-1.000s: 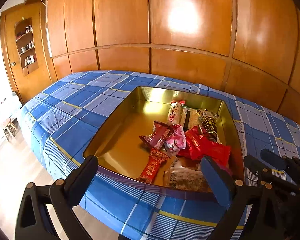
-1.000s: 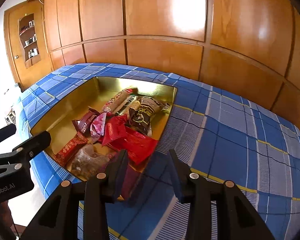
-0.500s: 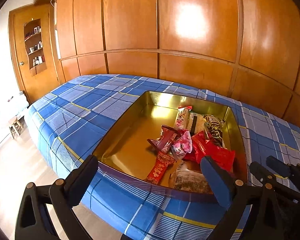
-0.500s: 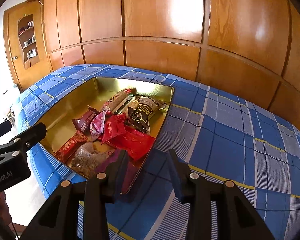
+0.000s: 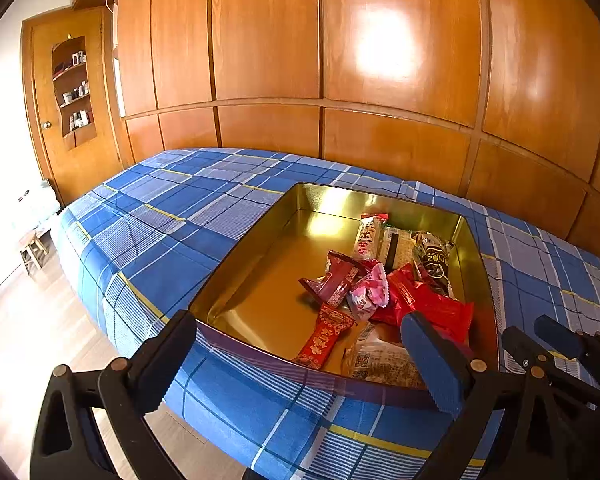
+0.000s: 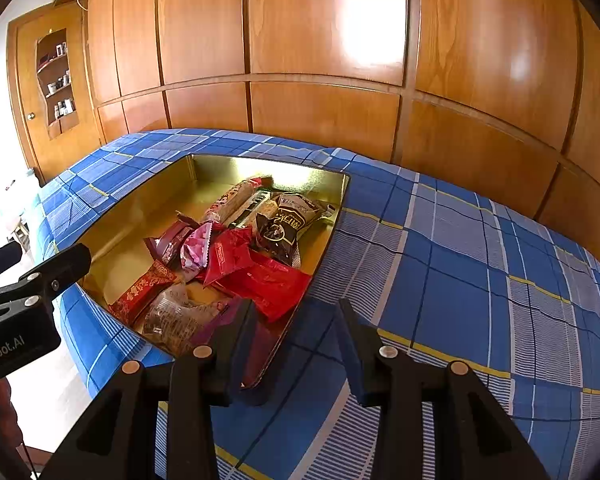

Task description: Organize snacks

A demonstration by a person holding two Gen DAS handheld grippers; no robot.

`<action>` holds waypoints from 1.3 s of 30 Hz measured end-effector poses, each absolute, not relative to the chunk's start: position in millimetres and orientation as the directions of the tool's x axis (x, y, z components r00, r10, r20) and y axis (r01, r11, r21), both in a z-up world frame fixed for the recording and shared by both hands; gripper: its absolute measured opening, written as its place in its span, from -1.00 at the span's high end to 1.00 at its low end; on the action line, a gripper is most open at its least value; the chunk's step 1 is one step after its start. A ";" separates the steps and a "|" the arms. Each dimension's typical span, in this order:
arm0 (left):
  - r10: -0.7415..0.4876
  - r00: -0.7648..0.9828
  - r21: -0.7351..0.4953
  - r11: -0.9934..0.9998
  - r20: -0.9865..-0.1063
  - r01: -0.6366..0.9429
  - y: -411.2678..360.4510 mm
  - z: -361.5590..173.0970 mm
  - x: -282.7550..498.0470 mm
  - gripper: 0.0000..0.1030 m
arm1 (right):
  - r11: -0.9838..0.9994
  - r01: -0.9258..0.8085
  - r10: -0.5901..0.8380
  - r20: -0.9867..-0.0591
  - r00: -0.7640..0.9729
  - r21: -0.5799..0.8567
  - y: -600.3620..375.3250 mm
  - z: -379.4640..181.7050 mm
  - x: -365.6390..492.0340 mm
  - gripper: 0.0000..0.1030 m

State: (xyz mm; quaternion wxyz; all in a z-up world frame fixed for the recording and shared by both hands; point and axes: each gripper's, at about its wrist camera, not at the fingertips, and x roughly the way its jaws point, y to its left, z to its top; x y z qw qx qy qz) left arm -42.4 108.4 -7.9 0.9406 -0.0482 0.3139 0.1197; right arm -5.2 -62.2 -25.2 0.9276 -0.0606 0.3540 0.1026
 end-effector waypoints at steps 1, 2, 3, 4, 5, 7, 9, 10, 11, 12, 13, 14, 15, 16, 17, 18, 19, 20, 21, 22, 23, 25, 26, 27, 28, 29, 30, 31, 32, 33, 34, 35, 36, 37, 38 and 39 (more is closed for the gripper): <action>0.195 0.775 -0.015 0.967 -0.602 -0.255 108.3 -7.9 -42.6 -0.99 | 0.972 -0.233 0.148 -0.668 0.729 -0.039 -62.1 -25.2 -5.4 0.21; 0.195 0.775 -0.015 0.967 -0.601 -0.255 108.5 -8.0 -42.9 -0.99 | 0.972 -0.233 0.148 -0.667 0.730 -0.040 -62.0 -25.2 -5.3 0.21; 0.195 0.775 -0.015 0.967 -0.601 -0.255 108.5 -8.1 -43.0 -0.99 | 0.972 -0.233 0.147 -0.667 0.730 -0.041 -61.6 -25.5 -5.1 0.21; 0.195 0.774 -0.015 0.967 -0.602 -0.256 108.5 -8.2 -43.0 -0.99 | 0.971 -0.234 0.148 -0.668 0.729 -0.040 -61.7 -25.2 -5.4 0.21; 0.196 0.773 -0.015 0.966 -0.603 -0.257 108.5 -8.3 -43.1 -0.99 | 0.971 -0.234 0.148 -0.669 0.729 -0.040 -61.5 -25.3 -5.5 0.21; 0.198 0.771 -0.016 0.966 -0.605 -0.260 109.2 -8.7 -43.2 -0.99 | 0.972 -0.233 0.148 -0.669 0.728 -0.039 -61.5 -25.4 -5.7 0.21; 0.196 0.769 -0.019 0.965 -0.608 -0.261 110.8 -9.1 -43.1 -0.99 | 0.972 -0.233 0.147 -0.669 0.729 -0.040 -61.3 -25.3 -5.9 0.21; 0.196 0.769 -0.020 0.965 -0.608 -0.262 111.1 -9.1 -43.4 -0.99 | 0.972 -0.233 0.147 -0.669 0.729 -0.040 -61.2 -25.3 -5.9 0.21; 0.197 0.770 -0.020 0.965 -0.607 -0.263 111.3 -8.9 -43.9 -0.99 | 0.972 -0.234 0.148 -0.669 0.729 -0.040 -61.2 -25.2 -6.0 0.21; 0.197 0.771 -0.021 0.965 -0.606 -0.262 111.4 -8.8 -44.2 -0.99 | 0.971 -0.234 0.148 -0.668 0.730 -0.040 -61.0 -25.1 -6.2 0.21; 0.195 0.771 -0.021 0.965 -0.606 -0.261 111.5 -8.8 -44.3 -0.99 | 0.971 -0.235 0.148 -0.667 0.730 -0.041 -61.0 -25.1 -6.4 0.21; 0.194 0.772 -0.020 0.966 -0.606 -0.259 111.3 -8.7 -44.4 -0.99 | 0.971 -0.236 0.148 -0.667 0.730 -0.042 -61.1 -25.1 -6.5 0.21; 0.194 0.773 -0.019 0.966 -0.605 -0.258 110.9 -8.5 -44.9 -0.99 | 0.971 -0.236 0.148 -0.667 0.730 -0.043 -60.8 -25.1 -6.5 0.21; 0.195 0.773 -0.019 0.966 -0.603 -0.258 110.6 -8.3 -45.0 -0.99 | 0.971 -0.236 0.148 -0.667 0.730 -0.043 -60.8 -25.0 -6.6 0.21; 0.195 0.774 -0.019 0.966 -0.603 -0.258 110.7 -8.1 -45.0 -0.99 | 0.971 -0.236 0.148 -0.667 0.731 -0.043 -60.9 -25.0 -6.7 0.21; 0.195 0.773 -0.020 0.966 -0.604 -0.259 110.9 -8.0 -44.5 -0.99 | 0.971 -0.236 0.148 -0.667 0.731 -0.043 -60.9 -25.1 -6.7 0.21; 0.195 0.773 -0.022 0.965 -0.604 -0.261 111.2 -7.9 -44.5 -0.99 | 0.971 -0.235 0.148 -0.666 0.731 -0.043 -60.9 -25.0 -6.7 0.21; 0.196 0.773 -0.024 0.965 -0.604 -0.263 111.5 -7.6 -44.7 -0.99 | 0.971 -0.236 0.148 -0.666 0.731 -0.043 -61.0 -25.1 -6.7 0.21; 0.196 0.773 -0.024 0.964 -0.604 -0.263 111.5 -7.4 -44.6 -0.99 | 0.971 -0.235 0.148 -0.666 0.731 -0.043 -61.1 -25.1 -6.7 0.21; 0.196 0.773 -0.024 0.965 -0.604 -0.263 111.4 -7.3 -44.3 -0.99 | 0.971 -0.236 0.149 -0.666 0.731 -0.042 -61.1 -25.1 -6.8 0.21; 0.196 0.773 -0.023 0.965 -0.603 -0.263 111.3 -7.2 -44.5 -0.99 | 0.971 -0.236 0.149 -0.666 0.730 -0.041 -61.4 -25.4 -6.5 0.21; 0.195 0.774 -0.021 0.965 -0.603 -0.260 110.7 -6.9 -44.3 -0.99 | 0.971 -0.236 0.149 -0.667 0.730 -0.041 -61.5 -25.0 -6.3 0.21; 0.195 0.774 -0.020 0.966 -0.603 -0.259 110.2 -6.9 -44.3 -0.99 | 0.971 -0.235 0.149 -0.667 0.730 -0.040 -61.8 -24.9 -6.2 0.21; 0.194 0.773 -0.019 0.966 -0.603 -0.258 109.5 -6.9 -44.3 -0.99 | 0.971 -0.235 0.149 -0.667 0.730 -0.041 -61.9 -25.0 -6.2 0.21; 0.193 0.773 -0.018 0.967 -0.604 -0.256 109.1 -7.1 -44.1 -0.99 | 0.971 -0.236 0.149 -0.667 0.730 -0.040 -61.8 -25.0 -6.3 0.21; 0.192 0.772 -0.017 0.967 -0.605 -0.254 108.4 -7.2 -43.8 -0.99 | 0.971 -0.235 0.149 -0.667 0.730 -0.041 -61.9 -25.1 -6.3 0.21; 0.191 0.772 -0.016 0.967 -0.606 -0.253 108.0 -7.3 -43.5 -0.99 | 0.971 -0.235 0.149 -0.666 0.731 -0.040 -61.9 -25.1 -6.3 0.21; 0.191 0.772 -0.016 0.968 -0.607 -0.252 107.6 -7.3 -43.1 -0.99 | 0.971 -0.234 0.149 -0.666 0.731 -0.040 -62.5 -25.3 -5.9 0.21; 0.190 0.771 -0.016 0.968 -0.608 -0.251 106.8 -7.5 -42.6 -0.99 | 0.972 -0.233 0.149 -0.667 0.730 -0.039 -63.0 -25.5 -5.4 0.21; 0.187 0.770 -0.017 0.968 -0.611 -0.249 106.2 -7.8 -42.3 -0.99 | 0.972 -0.232 0.149 -0.667 0.730 -0.038 -63.6 -25.8 -4.9 0.21; 0.176 0.766 -0.026 0.969 -0.618 -0.244 106.2 -8.3 -41.1 -0.99 | 0.972 -0.232 0.148 -0.668 0.730 -0.037 -64.1 -26.1 -4.7 0.21; 0.166 0.765 -0.037 0.970 -0.622 -0.240 106.5 -8.7 -40.6 -0.99 | 0.972 -0.232 0.149 -0.669 0.729 -0.036 -64.8 -26.8 -4.0 0.21; 0.156 0.766 -0.048 0.970 -0.624 -0.237 106.7 -9.1 -39.9 -0.99 | 0.972 -0.231 0.149 -0.669 0.728 -0.035 -65.3 -27.2 -4.1 0.21; 0.152 0.766 -0.051 0.971 -0.625 -0.234 105.9 -9.6 -39.0 -0.99 | 0.972 -0.231 0.150 -0.670 0.727 -0.033 -65.9 -27.6 -3.8 0.21; 0.154 0.765 -0.045 0.972 -0.625 -0.232 105.0 -9.7 -38.3 -0.99 | 0.972 -0.233 0.152 -0.671 0.726 -0.031 -67.1 -27.5 -3.0 0.21; 0.157 0.764 -0.036 0.973 -0.625 -0.229 103.8 -10.1 -37.2 -0.99 | 0.973 -0.232 0.158 -0.670 0.725 -0.022 -70.5 -26.9 -1.6 0.21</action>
